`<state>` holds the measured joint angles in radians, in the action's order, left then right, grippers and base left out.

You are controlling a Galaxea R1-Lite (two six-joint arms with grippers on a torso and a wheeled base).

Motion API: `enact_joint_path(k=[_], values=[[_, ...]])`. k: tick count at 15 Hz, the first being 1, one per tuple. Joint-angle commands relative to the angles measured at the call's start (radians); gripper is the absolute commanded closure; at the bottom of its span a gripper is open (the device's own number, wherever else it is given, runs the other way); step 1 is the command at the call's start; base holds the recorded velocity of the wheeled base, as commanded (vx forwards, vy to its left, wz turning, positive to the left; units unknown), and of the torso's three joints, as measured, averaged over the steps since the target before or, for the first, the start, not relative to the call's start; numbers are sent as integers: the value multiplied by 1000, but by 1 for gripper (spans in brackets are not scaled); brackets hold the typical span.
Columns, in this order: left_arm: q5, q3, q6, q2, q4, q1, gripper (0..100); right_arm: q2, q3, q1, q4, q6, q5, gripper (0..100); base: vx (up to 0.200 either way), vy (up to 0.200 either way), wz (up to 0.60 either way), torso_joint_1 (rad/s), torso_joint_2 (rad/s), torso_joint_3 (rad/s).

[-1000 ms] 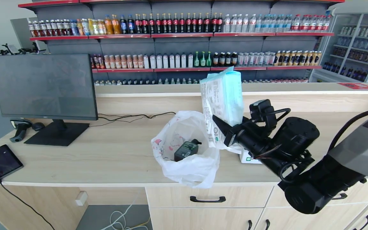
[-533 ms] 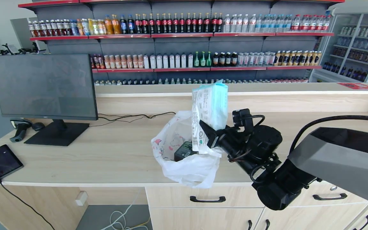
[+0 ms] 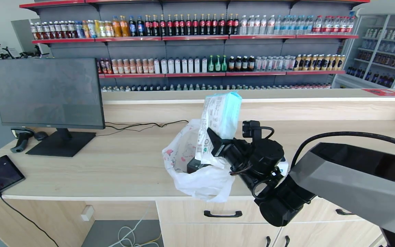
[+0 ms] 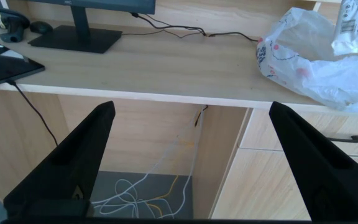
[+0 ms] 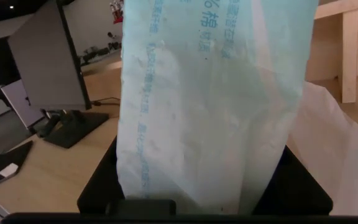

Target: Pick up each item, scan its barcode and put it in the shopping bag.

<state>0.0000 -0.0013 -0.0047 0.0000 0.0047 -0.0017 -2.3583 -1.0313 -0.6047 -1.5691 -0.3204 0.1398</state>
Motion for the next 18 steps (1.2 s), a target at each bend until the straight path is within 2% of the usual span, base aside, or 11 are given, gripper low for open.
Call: enact_joint_path(k=[1, 4, 11, 15, 18], values=[[0, 0, -3, 0, 0, 0, 0, -30, -26, -3, -2, -17, 0, 100, 0, 0, 0, 0, 0, 0], [0, 1, -3, 0, 0, 0, 0, -75, -104, -3, -2, -43, 0, 100, 0, 0, 0, 0, 0, 0], [0, 0, -3, 0, 0, 0, 0, -116, -151, -9, 67, -103, -2, 100, 0, 0, 0, 0, 0, 0], [0, 1, -3, 0, 0, 0, 0, -119, -248, -9, 227, -144, 3, 100, 0, 0, 0, 0, 0, 0], [0, 1, -1, 0, 0, 0, 0, -154, -288, -9, 267, -158, 1, 100, 0, 0, 0, 0, 0, 0]])
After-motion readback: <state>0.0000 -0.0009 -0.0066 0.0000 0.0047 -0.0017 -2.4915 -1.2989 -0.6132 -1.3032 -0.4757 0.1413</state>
